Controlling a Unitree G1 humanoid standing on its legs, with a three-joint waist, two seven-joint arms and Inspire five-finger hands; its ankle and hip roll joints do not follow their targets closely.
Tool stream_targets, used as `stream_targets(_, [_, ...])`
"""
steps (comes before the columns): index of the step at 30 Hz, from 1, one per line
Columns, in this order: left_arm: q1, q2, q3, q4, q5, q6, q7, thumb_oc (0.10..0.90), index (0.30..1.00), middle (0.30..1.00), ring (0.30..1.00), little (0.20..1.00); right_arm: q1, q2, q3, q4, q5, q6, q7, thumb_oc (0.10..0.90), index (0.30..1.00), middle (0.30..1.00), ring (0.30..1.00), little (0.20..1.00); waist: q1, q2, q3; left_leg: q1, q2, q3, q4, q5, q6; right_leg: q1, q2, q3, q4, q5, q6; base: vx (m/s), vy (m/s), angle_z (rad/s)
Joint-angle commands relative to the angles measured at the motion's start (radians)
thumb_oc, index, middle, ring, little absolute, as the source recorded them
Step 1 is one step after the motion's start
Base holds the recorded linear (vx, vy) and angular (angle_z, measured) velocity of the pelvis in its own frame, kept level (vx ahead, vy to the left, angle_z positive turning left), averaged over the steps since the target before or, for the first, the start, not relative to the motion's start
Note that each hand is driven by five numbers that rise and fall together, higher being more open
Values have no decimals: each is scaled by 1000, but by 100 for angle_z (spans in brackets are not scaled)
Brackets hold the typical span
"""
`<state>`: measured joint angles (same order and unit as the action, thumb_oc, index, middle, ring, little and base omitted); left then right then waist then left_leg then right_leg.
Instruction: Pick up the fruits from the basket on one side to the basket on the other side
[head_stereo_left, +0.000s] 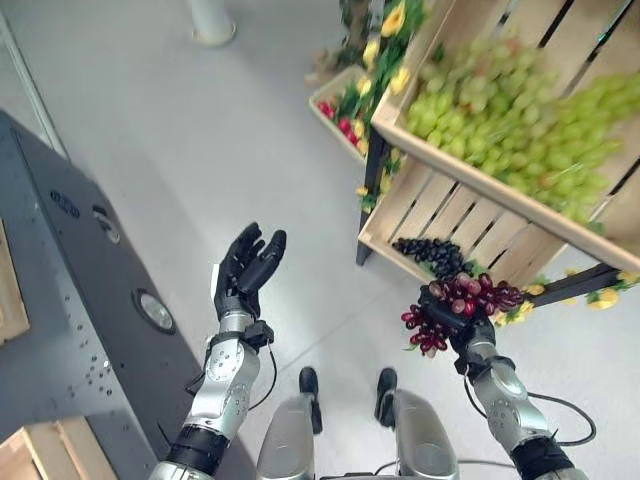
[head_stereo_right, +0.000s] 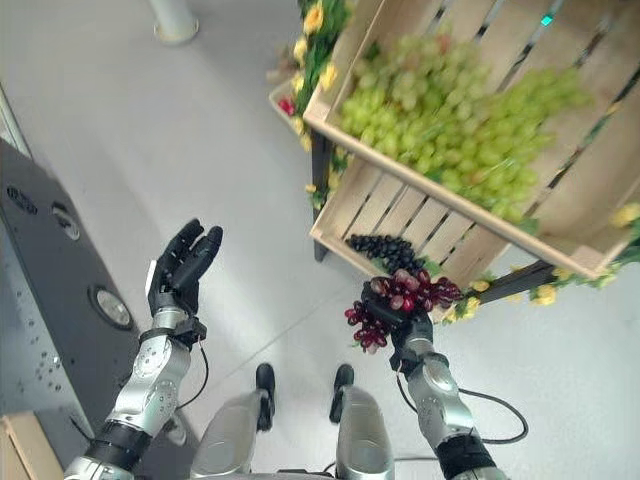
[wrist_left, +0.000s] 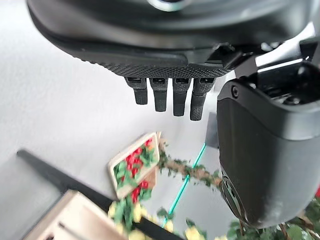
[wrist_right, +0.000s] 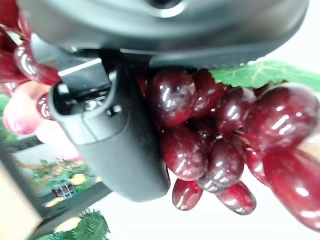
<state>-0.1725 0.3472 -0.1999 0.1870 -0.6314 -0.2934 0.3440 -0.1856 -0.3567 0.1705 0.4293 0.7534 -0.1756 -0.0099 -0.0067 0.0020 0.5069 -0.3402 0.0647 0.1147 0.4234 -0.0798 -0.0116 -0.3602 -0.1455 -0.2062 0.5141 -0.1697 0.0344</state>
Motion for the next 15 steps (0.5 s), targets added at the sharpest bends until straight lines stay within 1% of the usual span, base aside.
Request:
stream_targets(1, [9, 33, 2, -155, 50, -117, 20, 800, 900, 900, 900, 900, -106, -44, -35, -138, 2, -141, -34, 400, 300, 300, 300, 300, 15, 2, -11, -121, 14, -1, 244, -112, 24, -1, 25, -5, 104, -67, -84, -73, 59, 14])
stream_targets(3, [-1, 31, -2, -153, 40, -117, 24, 800, 900, 900, 900, 900, -145, -52, -45, -143, -7, -156, -45, 400, 300, 300, 300, 300, 21, 2, 9, -172, 9, -10, 305, -133, 37, -53, 20, -6, 164, -82, -91, -59, 51, 19])
stream_targets(6, [-16, 31, -10, -148, 47, -117, 37, 800, 900, 900, 900, 900, -199, -63, -55, -153, -14, -159, -76, 400, 300, 300, 300, 300, 31, 0, 13, -228, 0, -19, 362, -156, 51, -117, 14, -5, 226, -94, -93, -19, 30, 17])
stream_targets(9, [-32, 34, -25, -156, 63, -111, 44, 800, 900, 900, 900, 900, -267, -104, -76, -142, -4, -171, -98, 400, 300, 300, 300, 300, 44, 4, 13, -294, -12, -31, 431, -174, 65, -188, 4, -8, 297, -110, -97, -5, 26, 16])
stream_targets(10, [-33, 34, -25, -156, 62, -111, 44, 800, 900, 900, 900, 900, -270, -106, -76, -141, -4, -171, -98, 400, 300, 300, 300, 300, 45, 4, 13, -297, -12, -31, 434, -174, 65, -191, 3, -8, 300, -111, -97, 4, 24, 15])
stream_targets(13, [-58, 38, -38, -150, 51, -101, 27, 800, 900, 900, 900, 900, -370, -152, -103, -100, -2, -176, -133, 400, 300, 300, 300, 300, 61, 13, 13, -349, -29, -33, 497, -208, 84, -266, -15, -3, 382, -124, -96, 17, 19, 12])
stream_targets(15, [-65, 40, -38, -148, 48, -97, 21, 800, 900, 900, 900, 900, -410, -176, -118, -78, 17, -173, -149, 400, 300, 300, 300, 300, 66, 16, 13, -366, -30, -32, 516, -215, 88, -288, -22, -4, 406, -129, -95, 11, 13, 9])
